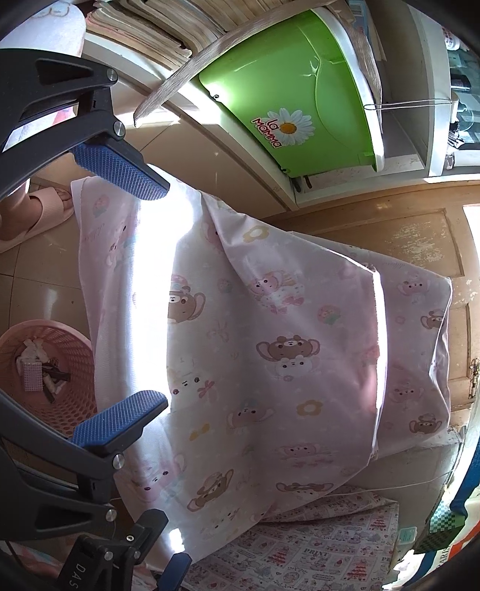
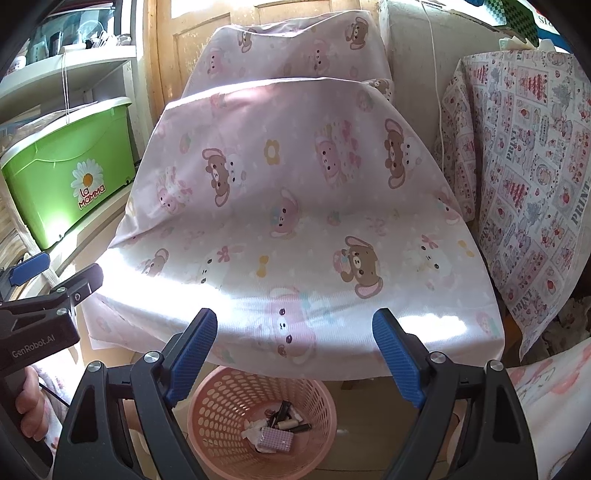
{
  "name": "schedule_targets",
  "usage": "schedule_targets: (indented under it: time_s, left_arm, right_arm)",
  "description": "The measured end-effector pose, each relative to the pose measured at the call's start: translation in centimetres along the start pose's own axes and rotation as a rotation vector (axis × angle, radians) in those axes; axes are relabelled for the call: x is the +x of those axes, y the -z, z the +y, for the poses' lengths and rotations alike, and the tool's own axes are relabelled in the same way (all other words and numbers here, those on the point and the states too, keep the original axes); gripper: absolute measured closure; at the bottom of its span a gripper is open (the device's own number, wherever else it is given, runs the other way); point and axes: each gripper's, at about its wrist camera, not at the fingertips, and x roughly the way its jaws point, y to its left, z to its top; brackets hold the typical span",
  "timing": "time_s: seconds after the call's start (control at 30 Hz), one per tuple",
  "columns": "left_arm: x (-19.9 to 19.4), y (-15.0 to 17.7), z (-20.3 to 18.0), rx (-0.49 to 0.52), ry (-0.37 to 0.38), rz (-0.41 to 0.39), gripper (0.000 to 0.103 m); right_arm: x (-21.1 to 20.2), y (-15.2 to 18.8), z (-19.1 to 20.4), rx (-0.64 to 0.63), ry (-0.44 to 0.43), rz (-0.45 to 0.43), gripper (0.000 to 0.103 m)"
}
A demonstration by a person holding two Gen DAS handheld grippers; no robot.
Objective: Collect trash
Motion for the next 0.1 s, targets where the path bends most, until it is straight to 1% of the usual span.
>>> schedule_targets:
  time_s: [0.1]
  left_arm:
    - [1.18,0.54,-0.6,0.012,-0.002,0.031,0.001]
  right_arm:
    - [0.33,0.08,-0.09,-0.002,0.0,0.013,0.015]
